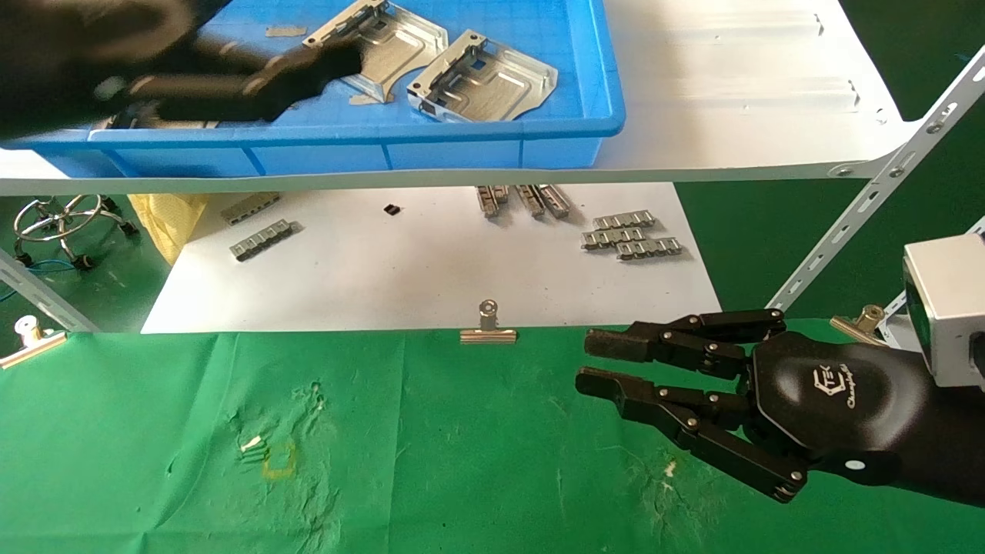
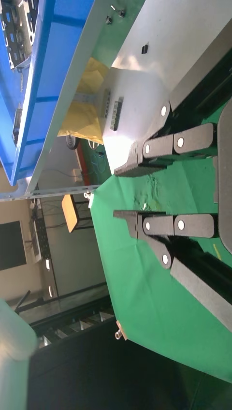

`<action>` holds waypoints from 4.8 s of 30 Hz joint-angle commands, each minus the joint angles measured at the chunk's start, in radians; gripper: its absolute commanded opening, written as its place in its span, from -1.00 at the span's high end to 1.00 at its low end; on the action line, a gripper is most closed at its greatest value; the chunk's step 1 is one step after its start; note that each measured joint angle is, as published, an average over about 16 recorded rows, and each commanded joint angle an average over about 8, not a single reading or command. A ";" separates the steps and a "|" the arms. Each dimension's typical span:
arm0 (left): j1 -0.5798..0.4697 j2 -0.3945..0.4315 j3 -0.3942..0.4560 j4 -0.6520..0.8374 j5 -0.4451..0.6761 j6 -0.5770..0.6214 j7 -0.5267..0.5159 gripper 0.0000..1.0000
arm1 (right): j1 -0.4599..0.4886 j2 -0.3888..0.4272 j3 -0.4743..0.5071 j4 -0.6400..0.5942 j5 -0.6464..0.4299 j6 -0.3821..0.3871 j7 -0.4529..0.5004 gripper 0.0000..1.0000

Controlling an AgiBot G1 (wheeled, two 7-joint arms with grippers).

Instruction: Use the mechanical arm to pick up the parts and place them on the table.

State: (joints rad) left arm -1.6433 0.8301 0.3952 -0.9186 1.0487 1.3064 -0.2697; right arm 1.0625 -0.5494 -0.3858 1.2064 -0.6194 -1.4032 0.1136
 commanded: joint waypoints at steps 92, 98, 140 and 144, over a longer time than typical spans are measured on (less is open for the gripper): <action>0.073 -0.185 0.345 0.226 -0.078 0.271 0.673 1.00 | 0.000 0.000 0.000 0.000 0.000 0.000 0.000 -1.00; 0.120 -0.139 0.412 0.408 0.012 0.259 0.872 1.00 | 0.000 0.000 0.000 0.000 0.000 0.000 0.000 -1.00; 0.095 0.011 0.346 0.882 -0.125 0.291 0.850 -1.00 | 0.000 0.000 0.000 0.000 0.000 0.000 0.000 -1.00; 0.107 0.014 0.338 0.890 -0.141 0.293 0.829 -1.00 | 0.000 0.000 0.000 0.000 0.000 0.000 0.000 -1.00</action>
State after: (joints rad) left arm -1.5449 0.8419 0.7386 -0.0375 0.9197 1.5980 0.5785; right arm 1.0623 -0.5493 -0.3858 1.2062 -0.6193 -1.4029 0.1135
